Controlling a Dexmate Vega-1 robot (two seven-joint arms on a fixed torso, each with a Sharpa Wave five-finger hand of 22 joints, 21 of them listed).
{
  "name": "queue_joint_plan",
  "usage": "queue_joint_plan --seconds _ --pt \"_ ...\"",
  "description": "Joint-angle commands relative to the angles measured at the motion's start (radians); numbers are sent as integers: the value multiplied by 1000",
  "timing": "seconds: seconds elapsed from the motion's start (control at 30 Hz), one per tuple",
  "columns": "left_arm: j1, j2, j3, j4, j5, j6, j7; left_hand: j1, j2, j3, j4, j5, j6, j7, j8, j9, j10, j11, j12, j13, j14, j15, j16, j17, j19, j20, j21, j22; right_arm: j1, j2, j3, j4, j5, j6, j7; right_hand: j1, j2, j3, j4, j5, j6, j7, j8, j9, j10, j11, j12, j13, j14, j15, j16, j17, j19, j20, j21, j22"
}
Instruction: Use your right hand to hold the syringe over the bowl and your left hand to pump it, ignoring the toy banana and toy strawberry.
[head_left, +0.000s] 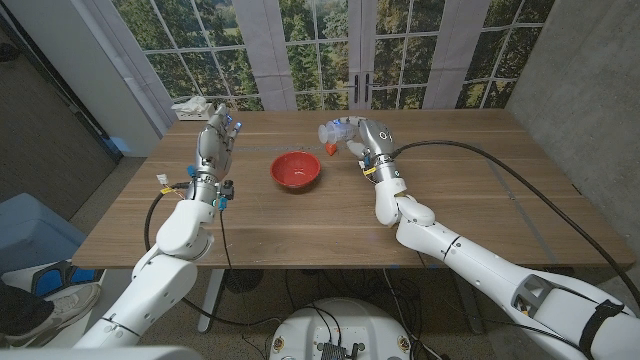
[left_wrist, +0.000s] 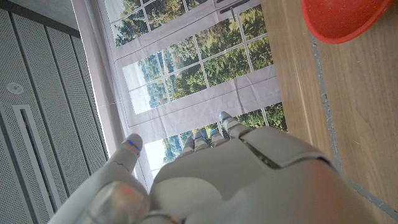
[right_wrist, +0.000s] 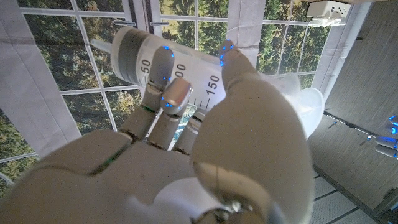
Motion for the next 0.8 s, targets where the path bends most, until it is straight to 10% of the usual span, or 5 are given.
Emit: queue_joint_plan --seconds 0.03,0.8 --pt "12 12 0 -6 -19 -6 -6 -7 87 2 8 5 -9 -4 7 0 -11 1 5 2 -14 -54 0 0 -5 -69 -5 2 5 -10 -15 7 -11 -74 -5 -7 14 -2 15 0 305 284 4 5 330 97 7 0 -2 -46 -2 1 -4 -112 -1 5" --pt "39 27 -3 -28 -23 3 -6 -5 79 -4 23 10 -3 -7 11 -1 -7 4 8 1 -14 -56 1 -1 -3 -66 -3 2 29 -34 -57 -9 -29 -301 137 -6 13 1 14 1 302 285 2 5 325 98 9 7 -7 -45 -3 1 -14 -110 -2 4"
